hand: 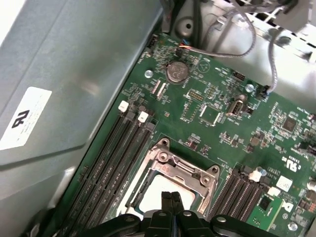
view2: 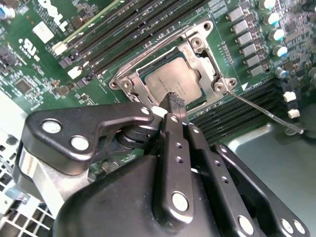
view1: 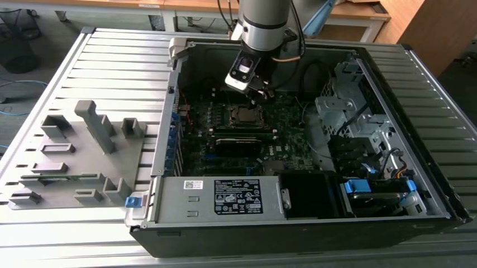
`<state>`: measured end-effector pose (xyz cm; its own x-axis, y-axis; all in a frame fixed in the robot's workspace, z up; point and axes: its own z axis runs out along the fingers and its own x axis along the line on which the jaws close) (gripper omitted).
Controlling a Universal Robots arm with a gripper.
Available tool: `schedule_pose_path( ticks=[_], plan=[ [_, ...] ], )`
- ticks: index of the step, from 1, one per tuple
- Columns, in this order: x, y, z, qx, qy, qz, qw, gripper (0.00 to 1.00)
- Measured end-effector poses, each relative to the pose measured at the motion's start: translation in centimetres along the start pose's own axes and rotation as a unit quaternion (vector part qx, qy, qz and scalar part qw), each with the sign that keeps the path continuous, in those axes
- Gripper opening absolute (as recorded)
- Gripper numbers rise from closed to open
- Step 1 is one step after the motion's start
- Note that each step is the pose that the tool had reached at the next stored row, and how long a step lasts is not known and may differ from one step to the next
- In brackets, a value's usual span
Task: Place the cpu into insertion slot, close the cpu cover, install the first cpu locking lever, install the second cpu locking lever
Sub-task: 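Close the cpu cover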
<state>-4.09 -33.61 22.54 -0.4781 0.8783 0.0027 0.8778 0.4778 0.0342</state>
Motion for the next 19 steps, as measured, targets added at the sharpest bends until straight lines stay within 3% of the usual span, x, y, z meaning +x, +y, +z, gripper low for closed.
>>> schedule_pose_path(
  ticks=[5,10,14,19],
  plan=[
    [0.0,0.0,0.03,0.0001,0.0014,-0.041,0.9991,0.11],
    [0.0,-0.01,0.09,0.0003,0.0029,-0.086,0.9963,0.11],
    [0.0,-0.01,0.15,0.0004,0.0042,-0.122,0.9925,0.11],
    [0.0,-0.01,0.23,0.0005,0.0057,-0.166,0.986,0.11]
  ],
)
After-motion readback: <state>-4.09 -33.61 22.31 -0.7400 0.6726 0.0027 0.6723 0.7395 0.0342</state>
